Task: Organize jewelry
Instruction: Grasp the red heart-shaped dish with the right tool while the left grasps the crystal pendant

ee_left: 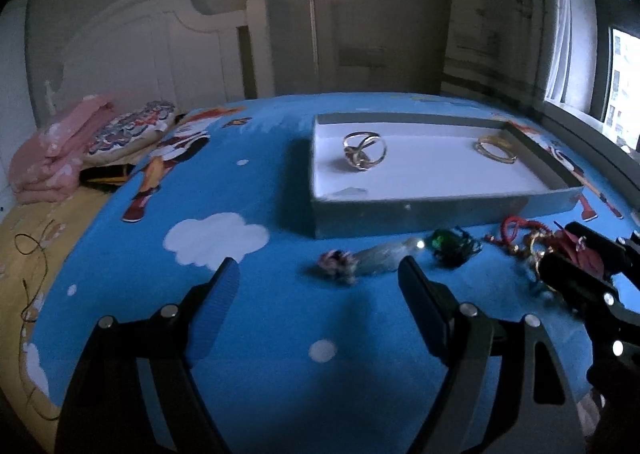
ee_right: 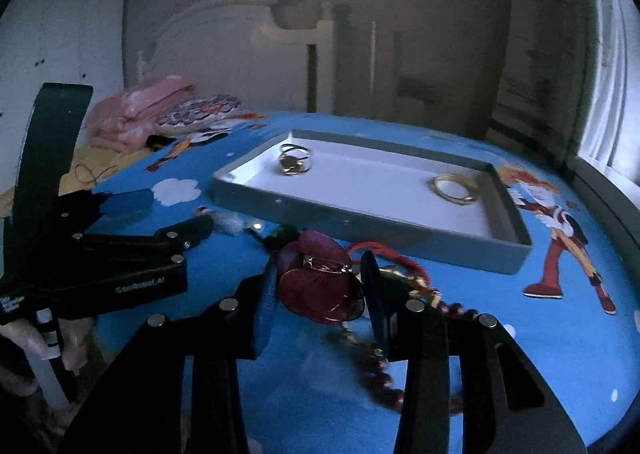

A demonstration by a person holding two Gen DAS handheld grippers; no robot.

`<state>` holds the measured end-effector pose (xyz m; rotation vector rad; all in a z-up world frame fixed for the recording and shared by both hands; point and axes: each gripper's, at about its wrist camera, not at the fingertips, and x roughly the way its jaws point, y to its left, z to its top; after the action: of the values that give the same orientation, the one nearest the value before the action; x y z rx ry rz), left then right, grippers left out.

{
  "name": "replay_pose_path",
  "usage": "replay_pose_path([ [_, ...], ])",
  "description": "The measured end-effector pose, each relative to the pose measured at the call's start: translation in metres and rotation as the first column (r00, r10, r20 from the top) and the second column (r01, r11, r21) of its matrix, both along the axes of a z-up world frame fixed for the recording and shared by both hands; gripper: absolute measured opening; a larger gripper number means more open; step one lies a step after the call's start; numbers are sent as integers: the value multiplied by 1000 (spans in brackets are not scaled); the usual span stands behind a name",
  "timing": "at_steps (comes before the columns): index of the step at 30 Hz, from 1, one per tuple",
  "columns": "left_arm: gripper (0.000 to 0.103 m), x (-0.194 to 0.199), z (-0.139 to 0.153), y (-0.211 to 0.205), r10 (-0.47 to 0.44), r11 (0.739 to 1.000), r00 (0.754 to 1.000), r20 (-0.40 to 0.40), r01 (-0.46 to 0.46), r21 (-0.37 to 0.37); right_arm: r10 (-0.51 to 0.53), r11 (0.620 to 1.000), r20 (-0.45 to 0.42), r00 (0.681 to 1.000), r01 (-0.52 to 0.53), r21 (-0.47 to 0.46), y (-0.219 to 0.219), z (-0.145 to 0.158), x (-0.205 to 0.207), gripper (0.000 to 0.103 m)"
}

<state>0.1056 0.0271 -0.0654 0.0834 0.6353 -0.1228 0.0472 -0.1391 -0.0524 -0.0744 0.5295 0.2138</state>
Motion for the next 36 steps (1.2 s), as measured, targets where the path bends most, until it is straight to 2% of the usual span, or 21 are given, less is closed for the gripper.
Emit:
replay_pose_path([
  [3,78,3,2,-2,4,1000,1000,-9,-5,-25,-30,1000,-6,1000,30,2,-5,-2,2,39],
  [7,76,12,3,-6,48,999,999,-27,-48,-17,-45,999,-23,999,45,6,-6,-5,4,39],
  [12,75,24,6,-5,40,997,997,-64,-44,-67,-43,999,-20,999,44,13,-8,-3,2,39],
  [14,75,28,7,-5,50,997,996,-72,-54,-62,-42,999,-21,999,42,14,-8,-4,1,39],
  [19,71,29,7,9,159,986,985,-70,-163,-47,-36,999,-22,999,37,10,-6,-4,0,39],
  [22,69,26,4,15,176,984,982,-72,-178,-20,-36,999,-20,999,36,9,-4,-4,-1,39],
  [26,65,20,-1,13,124,992,990,-72,-123,22,-31,1000,-21,999,31,1,0,-5,-2,39],
  [27,59,18,-1,12,106,994,992,-71,-106,16,-30,1000,-21,999,30,-1,0,-5,-2,39],
  [30,51,11,0,6,27,999,995,-100,-30,-29,-34,999,-16,999,34,-3,1,-4,-3,39],
  [34,51,-6,1,-3,-48,997,993,-111,41,-63,-49,999,-9,999,49,2,-2,-2,-3,39],
  [36,51,-12,0,-5,-54,996,992,-113,46,-73,-56,998,-7,998,56,9,-4,-1,-4,39],
])
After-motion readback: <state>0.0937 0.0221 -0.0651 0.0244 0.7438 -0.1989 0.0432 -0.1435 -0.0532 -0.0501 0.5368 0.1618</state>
